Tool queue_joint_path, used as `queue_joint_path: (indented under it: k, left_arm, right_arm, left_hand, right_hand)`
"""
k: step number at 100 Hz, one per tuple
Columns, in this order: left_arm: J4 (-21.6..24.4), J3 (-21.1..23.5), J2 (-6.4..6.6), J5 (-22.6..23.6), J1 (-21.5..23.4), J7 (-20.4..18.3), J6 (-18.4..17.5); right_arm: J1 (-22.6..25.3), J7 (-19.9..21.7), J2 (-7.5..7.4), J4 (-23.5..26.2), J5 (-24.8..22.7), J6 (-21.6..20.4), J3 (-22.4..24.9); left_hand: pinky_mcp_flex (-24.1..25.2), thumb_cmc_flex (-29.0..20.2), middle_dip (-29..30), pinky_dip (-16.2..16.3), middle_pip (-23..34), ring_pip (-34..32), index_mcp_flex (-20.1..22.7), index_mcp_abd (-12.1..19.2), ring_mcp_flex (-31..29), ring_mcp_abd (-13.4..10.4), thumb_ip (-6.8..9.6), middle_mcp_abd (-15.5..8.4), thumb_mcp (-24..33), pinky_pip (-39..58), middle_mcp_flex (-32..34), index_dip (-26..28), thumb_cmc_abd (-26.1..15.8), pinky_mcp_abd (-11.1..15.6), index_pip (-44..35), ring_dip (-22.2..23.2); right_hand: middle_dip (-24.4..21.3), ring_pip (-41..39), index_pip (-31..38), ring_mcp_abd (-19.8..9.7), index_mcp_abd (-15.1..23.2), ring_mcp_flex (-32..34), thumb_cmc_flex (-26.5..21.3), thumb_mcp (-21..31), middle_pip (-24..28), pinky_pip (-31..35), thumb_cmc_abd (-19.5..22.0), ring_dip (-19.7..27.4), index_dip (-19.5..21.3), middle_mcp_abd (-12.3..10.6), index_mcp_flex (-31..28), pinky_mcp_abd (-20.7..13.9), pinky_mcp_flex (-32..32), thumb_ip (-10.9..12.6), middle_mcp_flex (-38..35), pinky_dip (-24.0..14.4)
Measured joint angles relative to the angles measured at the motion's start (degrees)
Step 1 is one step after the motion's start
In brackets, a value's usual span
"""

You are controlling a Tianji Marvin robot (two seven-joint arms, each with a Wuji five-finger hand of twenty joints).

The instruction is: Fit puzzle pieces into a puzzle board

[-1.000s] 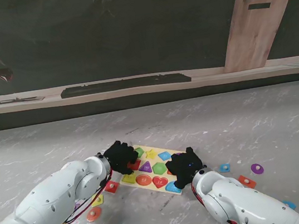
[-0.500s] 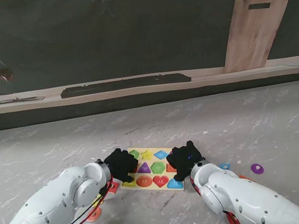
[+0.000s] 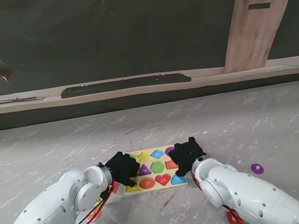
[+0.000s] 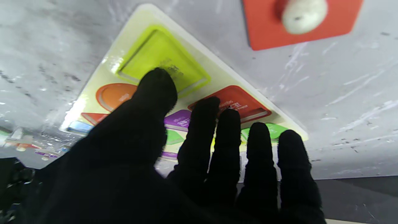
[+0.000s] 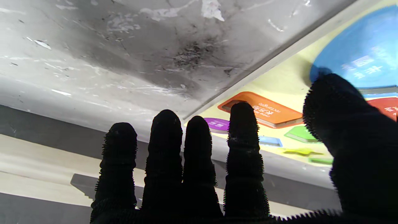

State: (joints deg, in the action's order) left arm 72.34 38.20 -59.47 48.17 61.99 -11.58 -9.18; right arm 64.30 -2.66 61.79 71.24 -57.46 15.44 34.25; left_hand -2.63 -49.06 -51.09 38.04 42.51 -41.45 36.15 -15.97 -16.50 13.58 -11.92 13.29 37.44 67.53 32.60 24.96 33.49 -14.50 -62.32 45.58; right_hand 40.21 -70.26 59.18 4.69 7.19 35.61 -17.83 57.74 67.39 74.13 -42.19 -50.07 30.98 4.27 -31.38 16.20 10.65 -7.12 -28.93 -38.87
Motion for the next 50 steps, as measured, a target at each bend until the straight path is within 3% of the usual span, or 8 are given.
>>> queue_joint_path:
  k: [19, 50]
  left_arm:
    - [2.2, 1.22, 0.22, 0.64, 1.92, -0.61, -0.29]
    - [4.43, 3.82, 0.52, 4.03, 4.41, -1.45, -0.65]
  right_arm:
    - [1.69, 0.7, -0.31, 0.82, -0.85, -2.11, 2.7]
    - [3.8, 2.45, -1.63, 3.5, -2.93, -7.41, 4.78]
  left_hand:
    - [0.0, 0.0, 0.23, -0.01, -0.13, -0.16, 0.53, 0.39, 0.04, 0.09, 0.0, 0.0, -0.35, 0.0, 0.0, -0.15, 0.0, 0.0, 0.04, 0.21]
    - [0.0, -0.65, 0.31, -0.06, -0.89, 0.12, 0.54, 5.68, 0.01, 0.09, 0.0, 0.0, -0.8, 0.0, 0.0, 0.25, -0.04, 0.01, -0.01, -0.31]
  right_hand:
    - [0.0, 0.0, -0.04, -0.02, -0.22, 0.0, -2.4, 0.2, 0.0, 0.0, 2.8, 0.0, 0.0, -0.03, 0.08, 0.0, 0.01, 0.32, 0.0, 0.0]
    - [0.0, -0.12, 0.73, -0.05, -3.84, 1.0, -2.66, 0.84, 0.06, 0.0, 3.26, 0.0, -0.67, -0.16, 0.92, -0.01, 0.16, 0.75, -1.71, -0.01]
